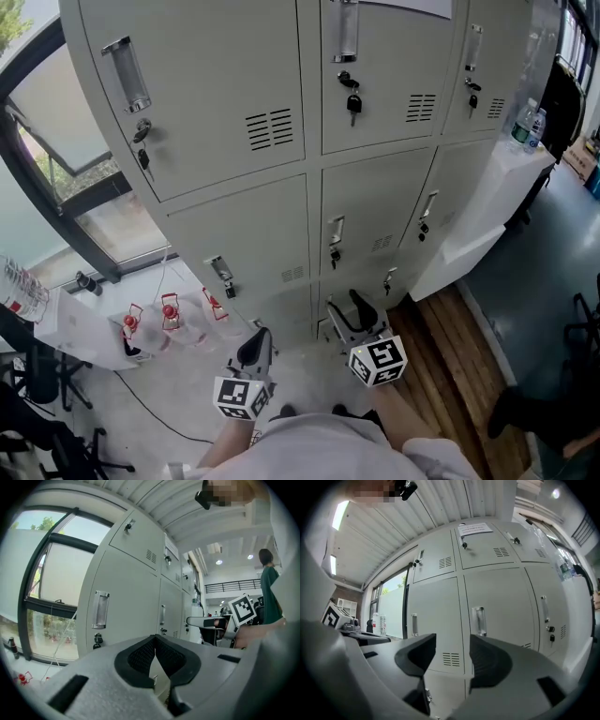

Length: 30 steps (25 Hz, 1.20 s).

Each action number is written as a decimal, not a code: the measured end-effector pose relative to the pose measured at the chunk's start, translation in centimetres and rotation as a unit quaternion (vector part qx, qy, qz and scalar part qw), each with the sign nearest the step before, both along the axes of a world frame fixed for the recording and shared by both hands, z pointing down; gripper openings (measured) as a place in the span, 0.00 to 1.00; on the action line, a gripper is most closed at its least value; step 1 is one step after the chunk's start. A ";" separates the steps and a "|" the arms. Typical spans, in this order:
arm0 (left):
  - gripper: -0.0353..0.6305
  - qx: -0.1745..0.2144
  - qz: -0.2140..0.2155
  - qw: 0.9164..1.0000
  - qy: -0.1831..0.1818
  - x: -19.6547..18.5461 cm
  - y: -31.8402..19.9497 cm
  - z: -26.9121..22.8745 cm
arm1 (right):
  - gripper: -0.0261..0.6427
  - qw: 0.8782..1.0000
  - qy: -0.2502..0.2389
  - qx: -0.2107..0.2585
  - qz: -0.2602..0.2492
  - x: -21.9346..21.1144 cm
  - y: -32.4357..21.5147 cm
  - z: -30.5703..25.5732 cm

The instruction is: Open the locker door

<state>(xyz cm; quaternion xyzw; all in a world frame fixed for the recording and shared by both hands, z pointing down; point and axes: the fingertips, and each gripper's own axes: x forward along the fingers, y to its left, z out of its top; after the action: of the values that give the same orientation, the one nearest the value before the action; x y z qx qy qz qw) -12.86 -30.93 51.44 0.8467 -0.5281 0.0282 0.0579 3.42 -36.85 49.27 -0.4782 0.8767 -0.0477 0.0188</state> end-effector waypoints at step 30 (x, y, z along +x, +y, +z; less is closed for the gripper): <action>0.07 -0.008 -0.105 0.994 -0.012 -5.4 -0.3 0.5 | 0.34 0.997 0.066 0.019 -0.038 -2.8 -16.2 -0.9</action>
<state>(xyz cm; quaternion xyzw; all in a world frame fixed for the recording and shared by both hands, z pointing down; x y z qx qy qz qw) -18.22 -31.20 51.93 0.7857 -0.6145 0.0366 0.0606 0.65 -53.06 48.38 -0.4461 0.8944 -0.0002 -0.0317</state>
